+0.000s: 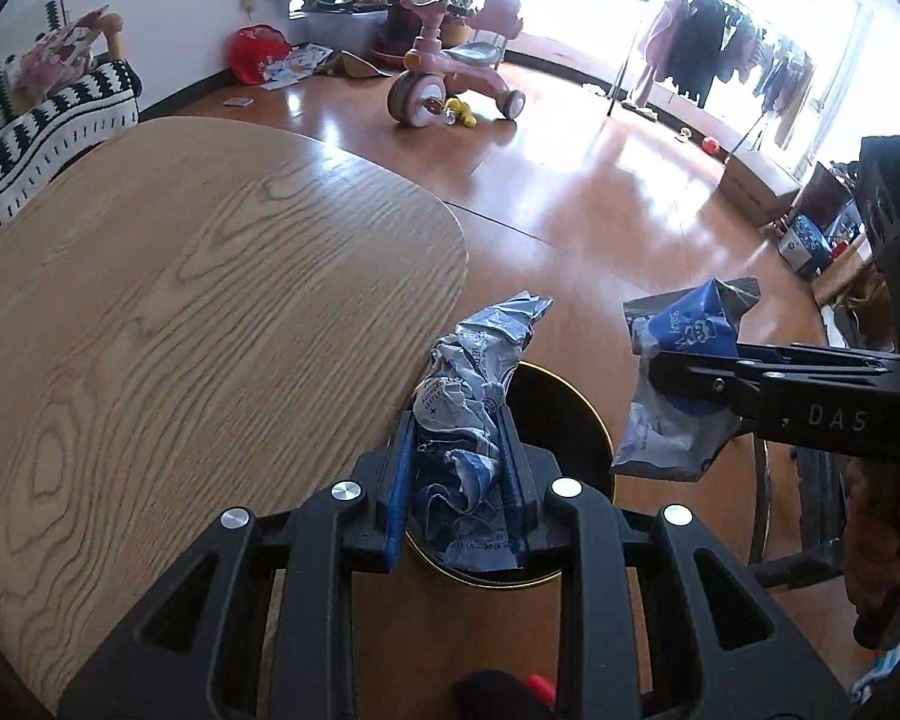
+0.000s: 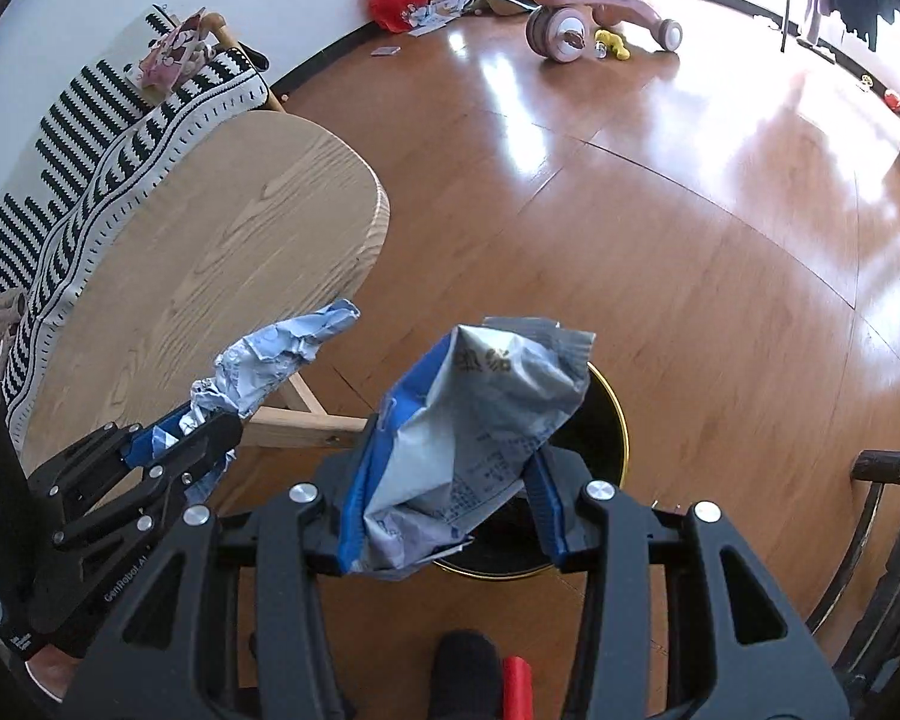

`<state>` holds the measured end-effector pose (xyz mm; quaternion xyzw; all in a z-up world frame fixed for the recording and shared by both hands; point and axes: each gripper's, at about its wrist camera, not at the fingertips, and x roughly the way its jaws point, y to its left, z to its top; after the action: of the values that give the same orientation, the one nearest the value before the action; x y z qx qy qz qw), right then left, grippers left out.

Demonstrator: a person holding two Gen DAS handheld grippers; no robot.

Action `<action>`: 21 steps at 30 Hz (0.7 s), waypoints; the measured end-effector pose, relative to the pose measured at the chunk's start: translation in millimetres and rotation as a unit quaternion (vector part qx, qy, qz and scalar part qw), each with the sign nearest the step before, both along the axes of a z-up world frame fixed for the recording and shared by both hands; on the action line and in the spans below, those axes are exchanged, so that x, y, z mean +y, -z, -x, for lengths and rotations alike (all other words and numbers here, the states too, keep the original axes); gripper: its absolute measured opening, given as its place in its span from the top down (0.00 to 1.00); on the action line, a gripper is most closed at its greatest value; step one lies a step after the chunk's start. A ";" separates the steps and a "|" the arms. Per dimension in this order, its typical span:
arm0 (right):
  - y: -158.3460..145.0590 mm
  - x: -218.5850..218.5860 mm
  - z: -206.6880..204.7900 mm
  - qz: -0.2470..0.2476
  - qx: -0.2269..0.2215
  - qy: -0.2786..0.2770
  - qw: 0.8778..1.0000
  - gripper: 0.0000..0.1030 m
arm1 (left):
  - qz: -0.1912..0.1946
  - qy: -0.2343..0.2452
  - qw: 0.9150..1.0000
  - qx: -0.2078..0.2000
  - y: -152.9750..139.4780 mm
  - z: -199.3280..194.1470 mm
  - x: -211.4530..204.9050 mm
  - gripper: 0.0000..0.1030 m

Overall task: Collect trash
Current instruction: 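Carry the foil and bag to the bin and open both tools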

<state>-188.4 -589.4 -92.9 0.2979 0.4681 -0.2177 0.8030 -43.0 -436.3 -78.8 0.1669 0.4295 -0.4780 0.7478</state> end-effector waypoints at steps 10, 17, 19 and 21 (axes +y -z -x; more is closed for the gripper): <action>-0.4 0.7 -0.5 0.000 0.000 0.002 1.000 0.57 | -0.003 0.009 1.000 0.003 2.3 -2.1 -8.1 0.76; -1.1 0.6 0.1 0.001 -0.001 0.004 1.000 0.56 | -0.002 0.013 1.000 0.002 3.9 -1.2 -9.3 0.76; -1.5 0.0 0.4 0.001 0.001 0.007 1.000 0.53 | -0.001 0.016 1.000 0.003 4.8 0.9 -9.9 0.71; -2.7 -2.5 1.8 -0.002 -0.001 0.015 1.000 0.47 | 0.001 0.018 1.000 0.007 5.1 1.9 -10.7 0.53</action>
<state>-190.2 -591.9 -90.2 0.3063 0.4633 -0.2287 0.7995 -44.9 -447.0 -83.9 0.1705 0.4309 -0.4929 0.7364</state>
